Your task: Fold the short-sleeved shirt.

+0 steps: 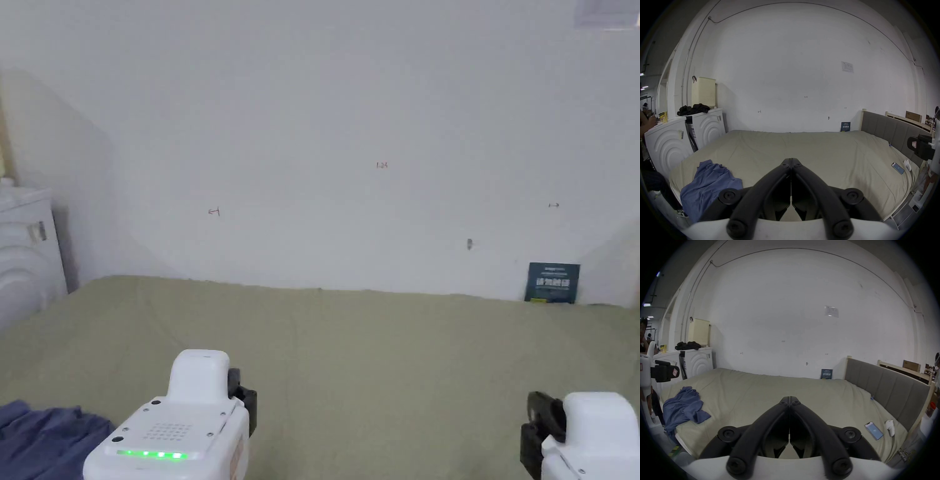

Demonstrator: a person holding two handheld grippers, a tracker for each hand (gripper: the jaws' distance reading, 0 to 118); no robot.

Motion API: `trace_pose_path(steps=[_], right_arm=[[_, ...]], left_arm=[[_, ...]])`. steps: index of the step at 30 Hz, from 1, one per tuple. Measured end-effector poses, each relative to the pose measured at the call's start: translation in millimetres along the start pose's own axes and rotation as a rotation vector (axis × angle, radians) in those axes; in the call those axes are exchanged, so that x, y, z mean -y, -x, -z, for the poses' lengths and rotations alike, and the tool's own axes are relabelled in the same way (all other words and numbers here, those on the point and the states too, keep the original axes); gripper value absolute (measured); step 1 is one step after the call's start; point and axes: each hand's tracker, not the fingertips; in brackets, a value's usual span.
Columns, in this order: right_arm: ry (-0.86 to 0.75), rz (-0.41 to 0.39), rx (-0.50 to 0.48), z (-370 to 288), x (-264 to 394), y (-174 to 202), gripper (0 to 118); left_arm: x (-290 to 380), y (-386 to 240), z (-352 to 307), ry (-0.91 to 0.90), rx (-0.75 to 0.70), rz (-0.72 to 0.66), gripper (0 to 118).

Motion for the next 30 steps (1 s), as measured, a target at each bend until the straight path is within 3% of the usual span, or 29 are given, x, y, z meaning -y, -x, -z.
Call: trace_pose_path(steps=[13, 17, 22, 30], right_arm=[[-0.023, -0.031, -0.379, 37, -10, 159, 0], [-0.025, -0.025, -0.457, 40, -11, 198, 0], [-0.016, -0.021, -0.507, 42, -7, 222, 0], [-0.003, -0.047, -0.516, 47, -2, 228, 0]], left_arm=[[18, 143, -72, 0.024, -0.381, -0.069, 0], [24, 177, -99, 0.027, -0.473, -0.088, 0], [29, 201, -118, 0.038, -0.53, -0.106, 0], [39, 214, -113, 0.052, -0.555, -0.133, 0]])
